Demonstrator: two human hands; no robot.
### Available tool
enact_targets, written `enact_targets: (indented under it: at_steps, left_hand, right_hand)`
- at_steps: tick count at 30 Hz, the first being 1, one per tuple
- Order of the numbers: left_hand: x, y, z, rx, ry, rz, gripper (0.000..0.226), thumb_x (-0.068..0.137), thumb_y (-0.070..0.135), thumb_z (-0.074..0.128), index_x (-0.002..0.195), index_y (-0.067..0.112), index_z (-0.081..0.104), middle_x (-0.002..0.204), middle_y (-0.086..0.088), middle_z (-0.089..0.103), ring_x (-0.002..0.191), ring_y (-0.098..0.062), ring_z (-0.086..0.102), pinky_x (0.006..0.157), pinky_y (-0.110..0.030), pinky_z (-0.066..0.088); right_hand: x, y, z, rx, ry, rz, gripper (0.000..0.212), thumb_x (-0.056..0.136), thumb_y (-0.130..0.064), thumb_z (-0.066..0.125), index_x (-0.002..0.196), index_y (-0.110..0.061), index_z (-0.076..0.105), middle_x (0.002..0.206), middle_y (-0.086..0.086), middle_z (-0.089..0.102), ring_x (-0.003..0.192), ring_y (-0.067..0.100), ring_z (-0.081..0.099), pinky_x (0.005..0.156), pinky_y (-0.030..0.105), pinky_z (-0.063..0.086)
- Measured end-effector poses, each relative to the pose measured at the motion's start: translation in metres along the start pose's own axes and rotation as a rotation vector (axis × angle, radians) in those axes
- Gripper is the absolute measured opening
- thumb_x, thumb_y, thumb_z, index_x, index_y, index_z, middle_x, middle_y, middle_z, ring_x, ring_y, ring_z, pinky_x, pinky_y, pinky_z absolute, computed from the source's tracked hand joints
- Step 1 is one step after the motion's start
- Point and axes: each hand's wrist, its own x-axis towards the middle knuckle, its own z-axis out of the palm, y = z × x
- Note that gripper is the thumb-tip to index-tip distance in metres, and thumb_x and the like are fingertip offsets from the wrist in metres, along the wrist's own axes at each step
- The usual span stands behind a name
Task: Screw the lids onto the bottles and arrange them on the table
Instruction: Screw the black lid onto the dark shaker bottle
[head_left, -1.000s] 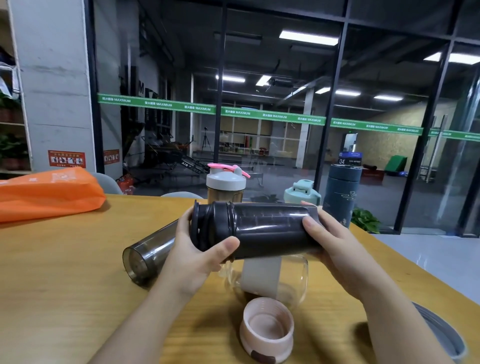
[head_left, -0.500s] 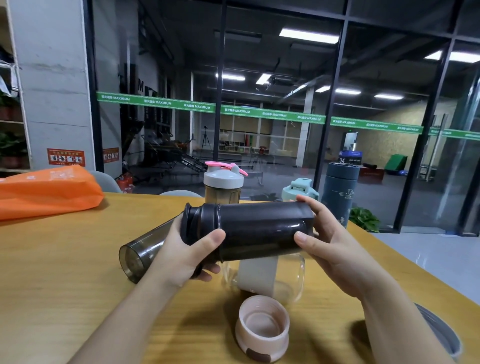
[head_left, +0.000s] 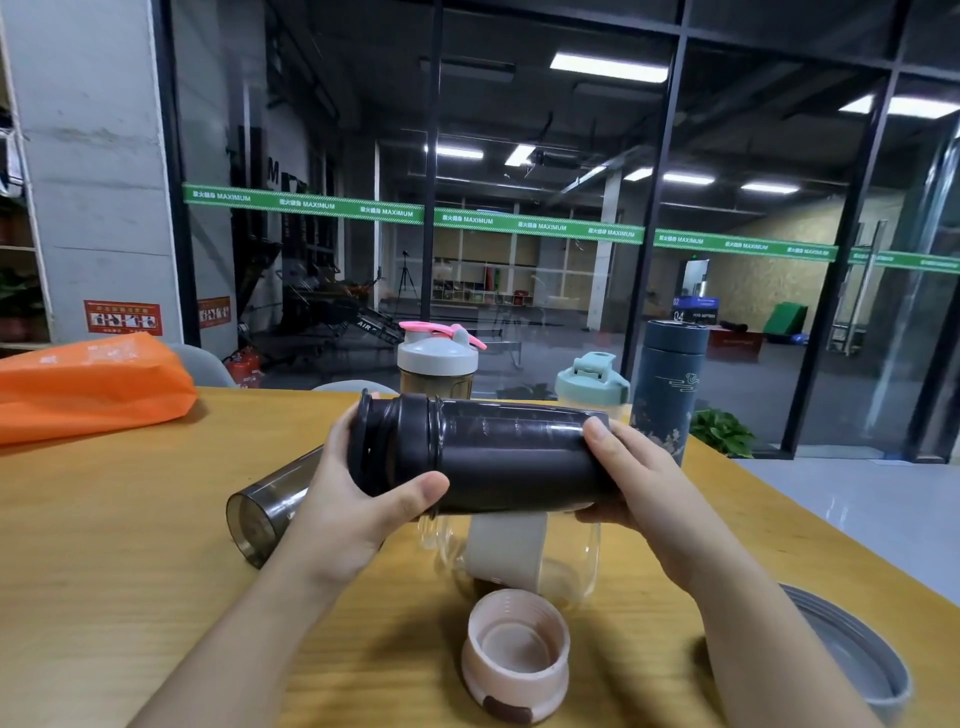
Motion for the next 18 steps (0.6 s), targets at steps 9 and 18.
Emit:
enact_targets:
  at_steps: [9,18]
  left_hand:
    - [0.0017,-0.0011,-0.0042,-0.057,0.022,-0.036,0.126,0.023,0.069,0.085,0.134,0.027,0.044,0.109,0.005,0.069,0.098,-0.011,0.065,0.076,-0.022,0.049]
    - [0.0014,0.0002,-0.0044,-0.048,-0.005,-0.007,0.118,0.03,0.058,0.088,0.135,0.03,0.041,0.111,0.013,0.069,0.107,-0.005,0.064,0.087,-0.024,0.052]
  right_hand:
    - [0.0006,0.0001,-0.0092,0.194,-0.138,-0.043,0.06,0.073,-0.03,0.05,0.132,-0.041,0.046,0.118,0.004,0.057,0.071,0.022,0.069,0.063,0.028,0.048]
    - [-0.0031,-0.0039,-0.0065,0.121,-0.036,0.013,0.033,0.087,-0.046,0.054,0.099,-0.017,0.063,0.06,-0.003,0.059,0.042,0.018,0.05,0.04,0.023,0.035]
